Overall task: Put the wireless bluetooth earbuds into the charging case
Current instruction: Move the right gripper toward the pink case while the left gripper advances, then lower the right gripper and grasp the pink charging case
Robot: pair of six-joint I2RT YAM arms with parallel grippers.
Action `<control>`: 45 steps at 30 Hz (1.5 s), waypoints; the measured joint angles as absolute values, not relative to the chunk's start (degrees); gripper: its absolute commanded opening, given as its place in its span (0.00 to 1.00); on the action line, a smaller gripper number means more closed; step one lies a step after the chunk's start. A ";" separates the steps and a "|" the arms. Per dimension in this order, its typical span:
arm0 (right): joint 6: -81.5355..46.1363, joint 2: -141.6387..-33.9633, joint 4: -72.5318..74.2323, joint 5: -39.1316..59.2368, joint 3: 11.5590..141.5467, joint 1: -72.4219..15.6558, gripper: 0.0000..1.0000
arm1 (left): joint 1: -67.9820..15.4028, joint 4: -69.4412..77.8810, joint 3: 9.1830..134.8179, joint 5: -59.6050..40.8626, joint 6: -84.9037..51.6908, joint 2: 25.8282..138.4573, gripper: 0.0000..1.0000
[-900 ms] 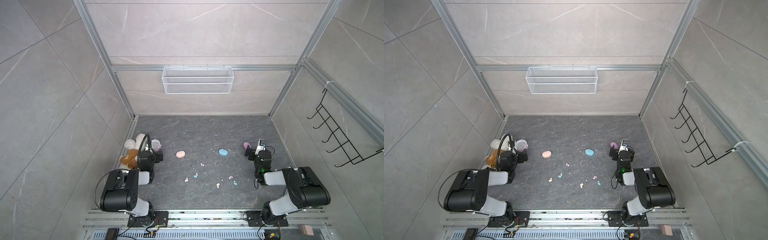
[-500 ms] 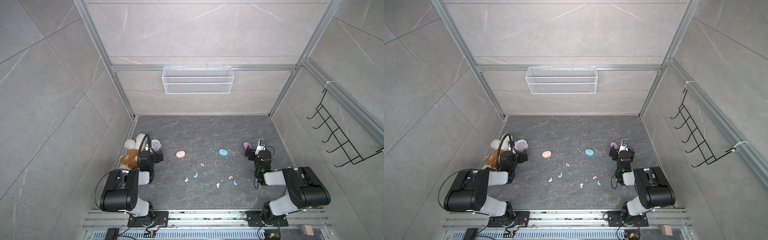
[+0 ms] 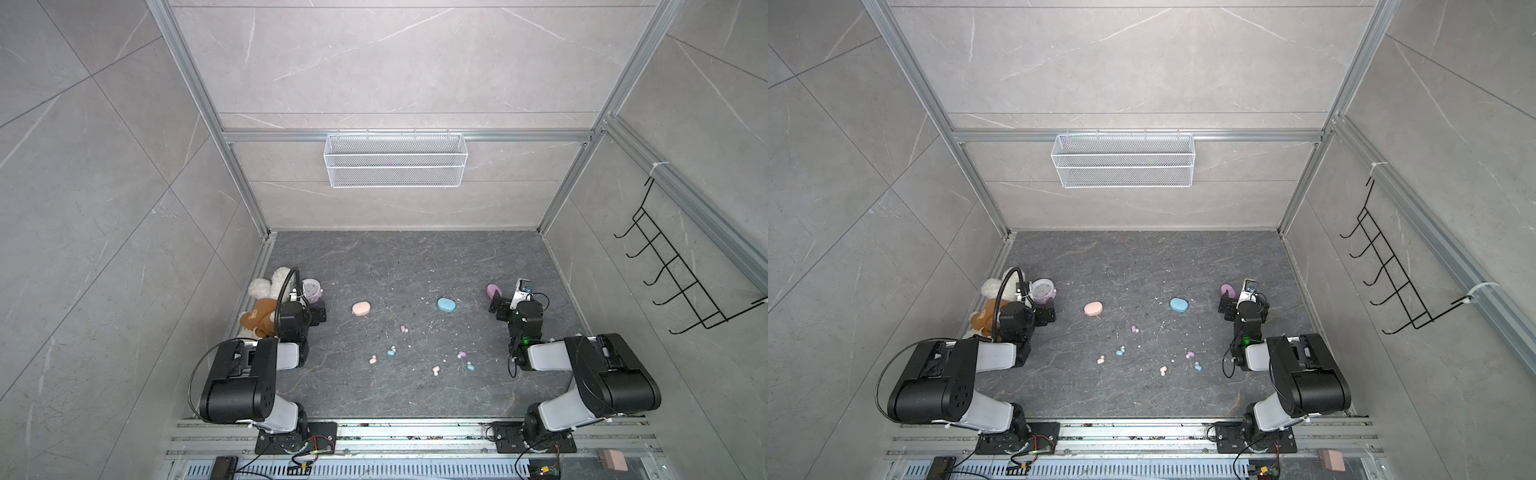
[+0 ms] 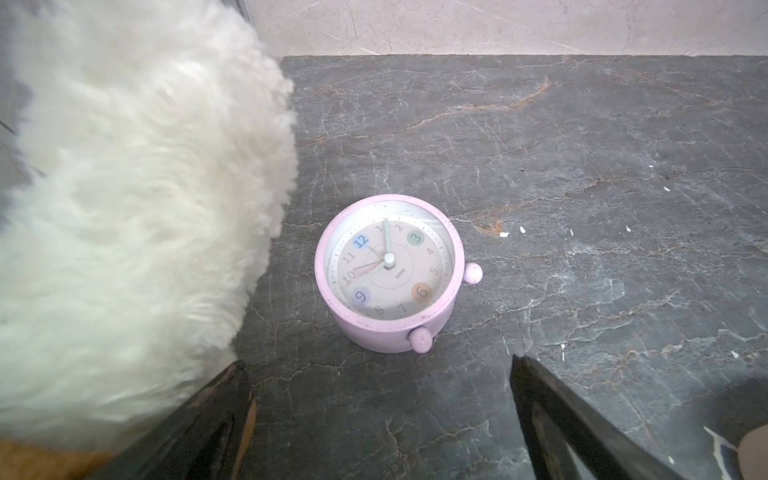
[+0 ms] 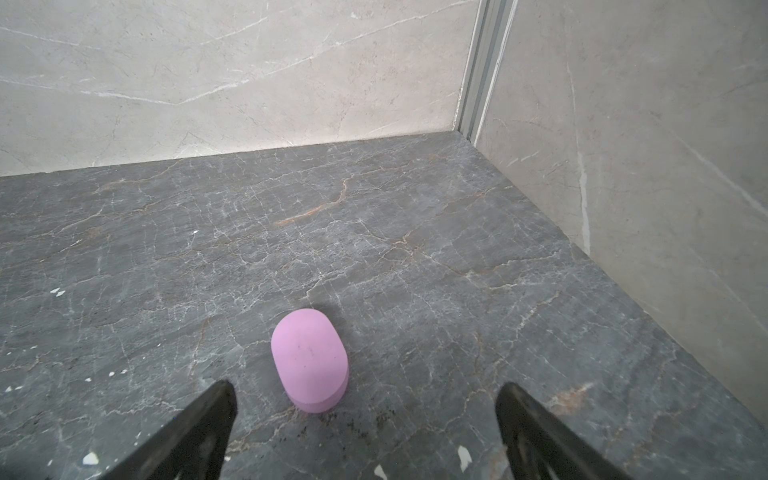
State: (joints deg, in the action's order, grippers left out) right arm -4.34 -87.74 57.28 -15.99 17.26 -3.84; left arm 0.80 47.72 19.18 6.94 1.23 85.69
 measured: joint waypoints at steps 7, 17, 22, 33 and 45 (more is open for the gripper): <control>-4.34 -84.03 50.83 -16.27 18.44 -4.14 1.00 | 0.80 42.09 21.04 6.87 1.23 84.60 1.00; -13.30 -77.69 1.72 -18.24 54.00 -4.86 1.00 | -2.48 17.91 35.90 5.54 -0.97 71.66 1.00; -21.76 -88.18 -23.29 -12.47 73.41 -4.80 1.00 | -8.60 8.80 38.30 5.30 -4.21 67.85 1.00; -40.51 -108.22 -54.61 0.30 94.21 -2.44 0.97 | -15.64 -3.53 42.50 3.95 -10.96 67.20 1.00; -57.34 -116.86 -58.48 9.56 97.51 3.60 0.97 | -16.99 -7.33 45.43 3.92 -10.98 67.20 1.00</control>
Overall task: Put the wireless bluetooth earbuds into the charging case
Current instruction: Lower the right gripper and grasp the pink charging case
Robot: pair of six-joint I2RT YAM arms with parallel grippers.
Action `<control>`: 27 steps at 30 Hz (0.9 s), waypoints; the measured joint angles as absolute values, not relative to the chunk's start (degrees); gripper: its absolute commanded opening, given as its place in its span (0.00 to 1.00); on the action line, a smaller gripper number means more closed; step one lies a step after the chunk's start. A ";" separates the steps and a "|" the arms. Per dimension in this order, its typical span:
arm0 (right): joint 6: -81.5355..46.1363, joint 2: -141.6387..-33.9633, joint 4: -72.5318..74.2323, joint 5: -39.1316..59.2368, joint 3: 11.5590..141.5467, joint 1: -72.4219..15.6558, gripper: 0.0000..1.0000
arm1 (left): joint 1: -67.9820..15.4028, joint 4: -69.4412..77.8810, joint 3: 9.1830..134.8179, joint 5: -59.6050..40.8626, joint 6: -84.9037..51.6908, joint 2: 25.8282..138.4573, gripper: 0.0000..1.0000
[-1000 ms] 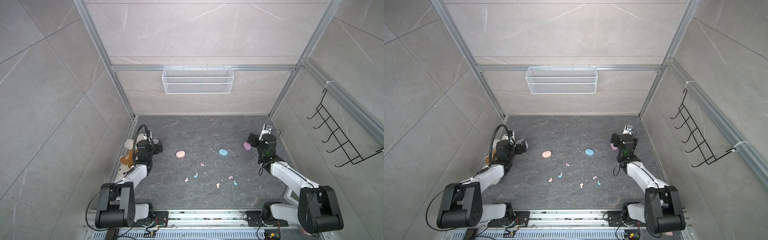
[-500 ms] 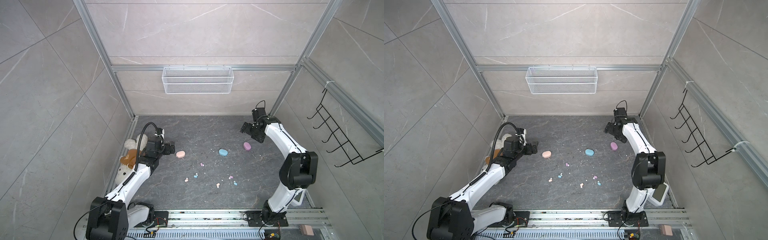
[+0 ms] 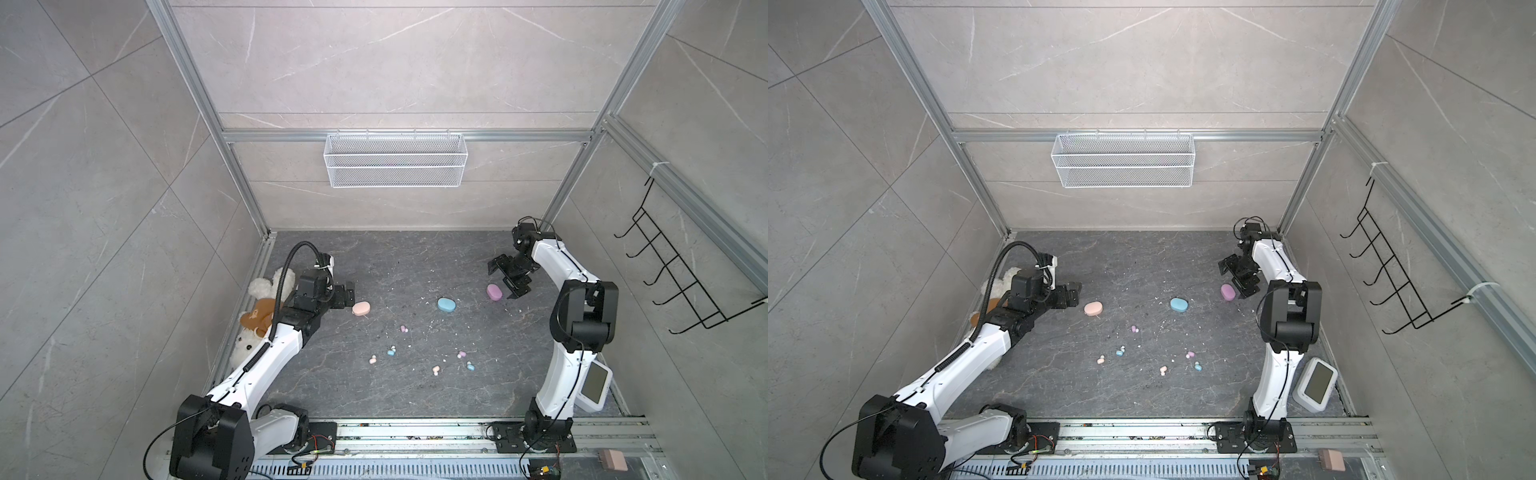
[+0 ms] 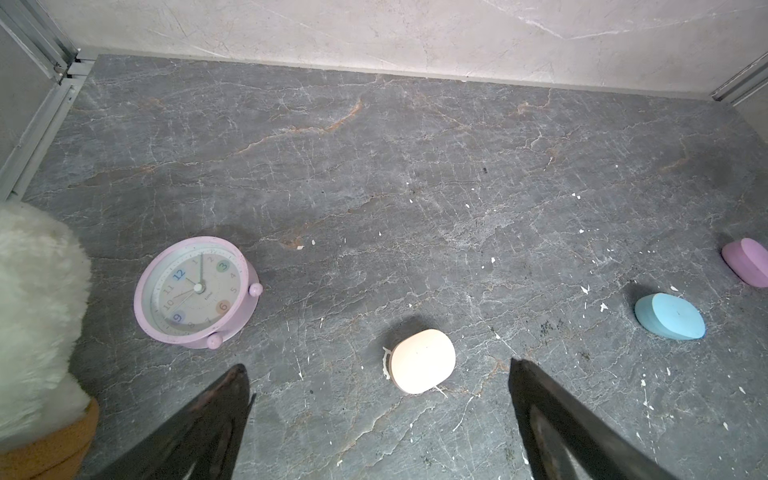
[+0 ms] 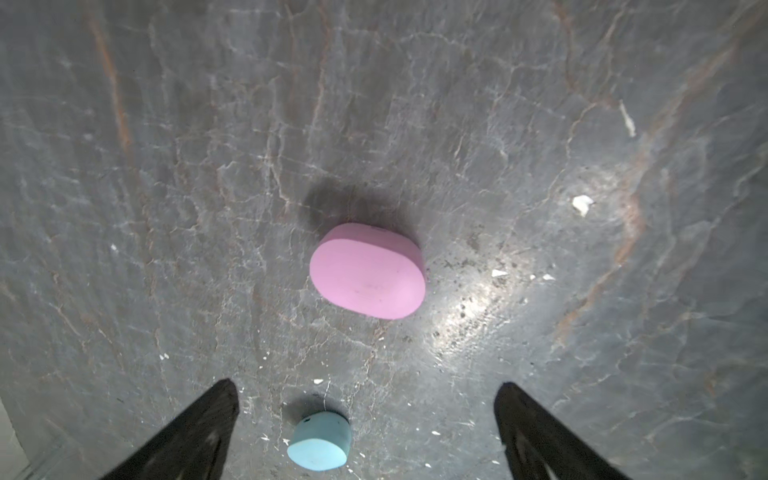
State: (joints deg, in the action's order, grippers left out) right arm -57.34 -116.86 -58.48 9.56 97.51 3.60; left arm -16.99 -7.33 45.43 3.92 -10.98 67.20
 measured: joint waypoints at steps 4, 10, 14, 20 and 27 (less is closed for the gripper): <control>-60.29 -119.74 -58.72 11.51 98.83 3.95 0.95 | -17.30 -7.77 45.43 3.92 -10.98 67.20 1.00; -62.70 -122.10 -58.48 12.47 99.88 3.95 0.92 | -17.72 -7.77 45.43 3.99 -11.00 67.20 1.00; -63.48 -124.07 -58.48 12.47 100.18 4.23 0.90 | -17.80 -7.77 45.43 4.21 -11.03 67.20 1.00; -63.57 -126.45 -58.48 12.43 100.18 4.62 0.87 | -17.87 -7.77 45.43 4.43 -11.03 66.74 1.00; -63.70 -126.56 -58.00 12.43 100.18 4.64 0.80 | -18.02 -7.73 45.43 4.47 -11.03 66.54 1.00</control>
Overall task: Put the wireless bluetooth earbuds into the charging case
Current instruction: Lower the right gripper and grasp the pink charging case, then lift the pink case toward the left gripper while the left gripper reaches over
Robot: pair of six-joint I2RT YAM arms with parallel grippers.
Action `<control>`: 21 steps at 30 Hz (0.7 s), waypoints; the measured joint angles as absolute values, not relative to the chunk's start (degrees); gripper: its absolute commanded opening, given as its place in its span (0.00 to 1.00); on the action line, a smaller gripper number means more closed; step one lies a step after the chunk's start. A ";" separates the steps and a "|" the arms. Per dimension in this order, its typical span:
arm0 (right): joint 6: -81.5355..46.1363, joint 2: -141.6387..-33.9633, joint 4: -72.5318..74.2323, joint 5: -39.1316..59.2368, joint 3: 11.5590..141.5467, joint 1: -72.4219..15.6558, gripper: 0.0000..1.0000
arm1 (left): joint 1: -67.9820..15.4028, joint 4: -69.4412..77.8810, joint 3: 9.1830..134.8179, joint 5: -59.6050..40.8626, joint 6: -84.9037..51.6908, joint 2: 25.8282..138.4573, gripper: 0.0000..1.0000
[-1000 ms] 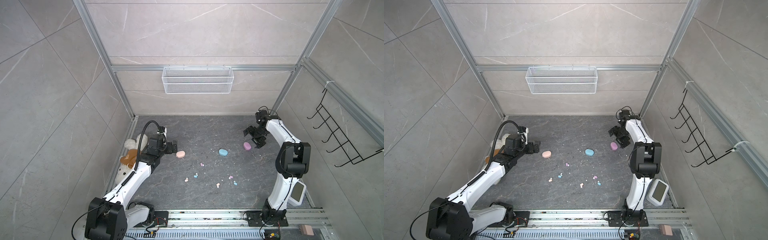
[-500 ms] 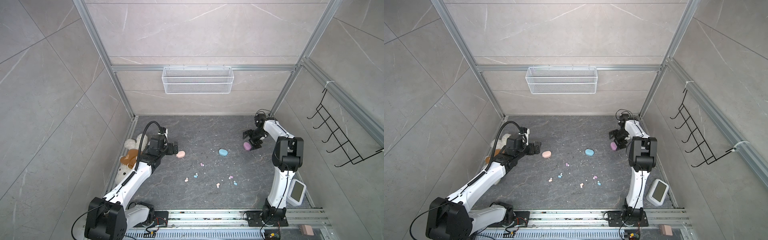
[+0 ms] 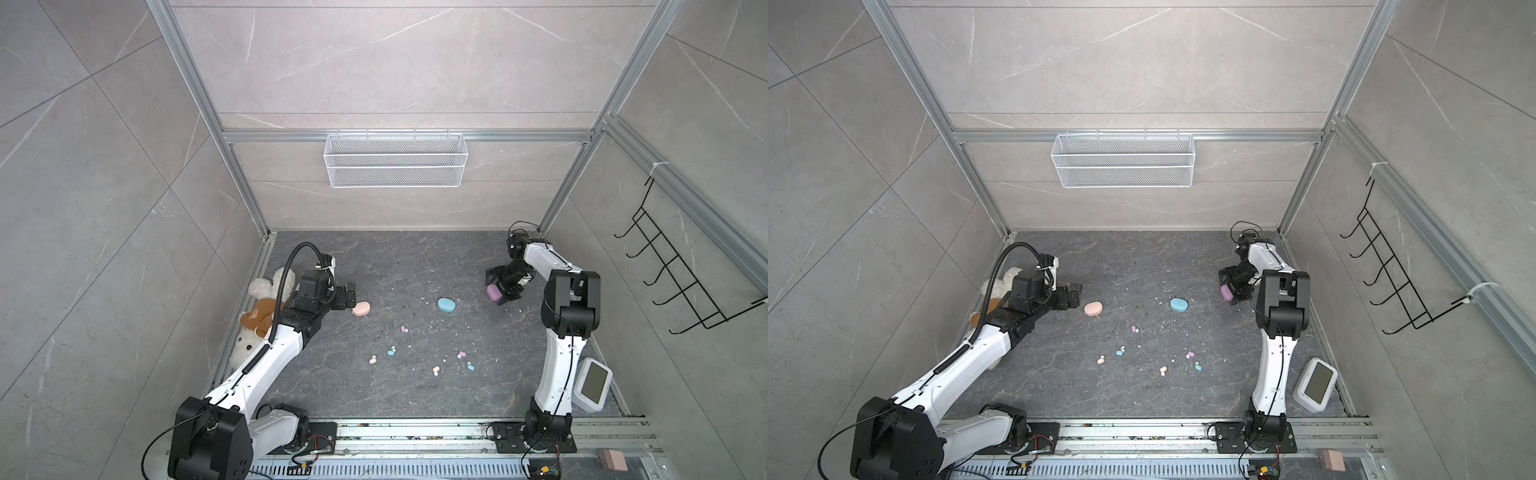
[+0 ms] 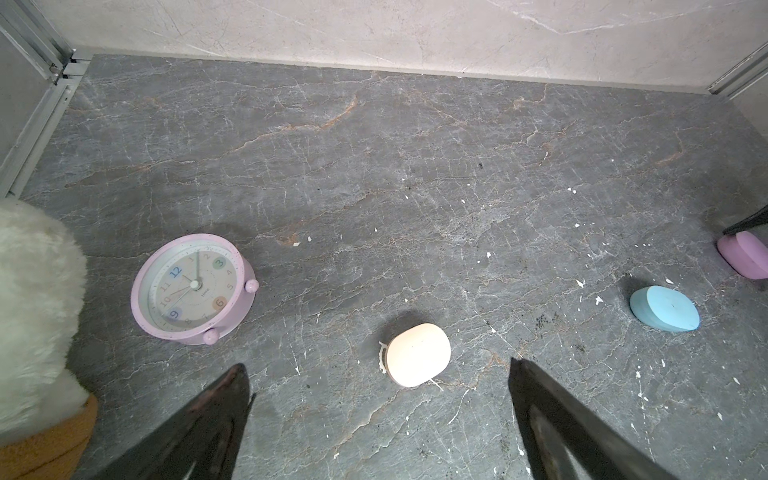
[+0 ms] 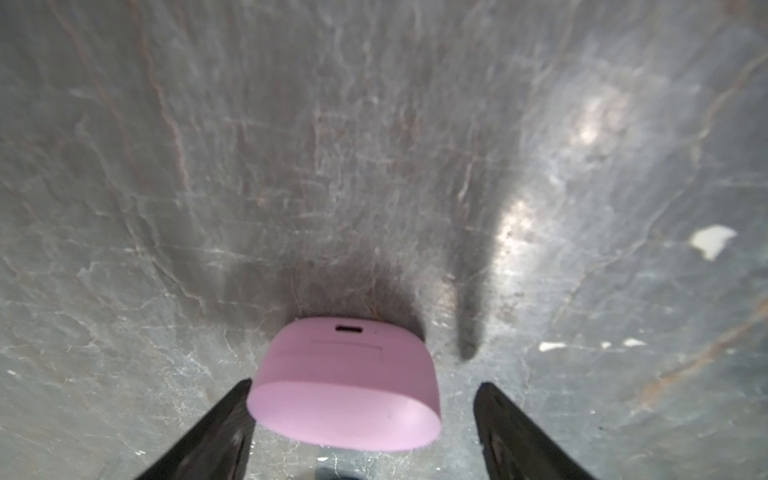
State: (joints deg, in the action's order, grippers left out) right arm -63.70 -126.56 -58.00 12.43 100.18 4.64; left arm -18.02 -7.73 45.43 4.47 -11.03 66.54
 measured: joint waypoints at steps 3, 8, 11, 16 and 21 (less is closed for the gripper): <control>-63.68 -126.56 -57.89 12.43 100.16 4.64 0.76 | -18.02 -7.75 45.43 4.47 -11.03 66.54 1.00; -63.68 -126.56 -57.28 12.25 100.16 4.64 0.68 | -18.02 -7.75 45.43 4.47 -11.05 66.54 1.00; -63.68 -126.56 -57.14 12.21 100.16 4.64 0.64 | -18.02 -7.75 45.43 4.49 -11.05 66.54 1.00; -63.46 -126.56 -57.14 12.03 100.18 4.64 0.58 | -18.02 -7.81 45.43 4.38 -11.07 66.57 1.00; -62.63 -126.26 -56.86 12.03 99.81 4.51 0.56 | -18.20 -12.60 50.37 1.78 -11.88 69.34 1.00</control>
State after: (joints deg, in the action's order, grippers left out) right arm -62.63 -126.26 -56.86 12.03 99.81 4.51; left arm -18.20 -12.60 50.37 1.78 -11.88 69.34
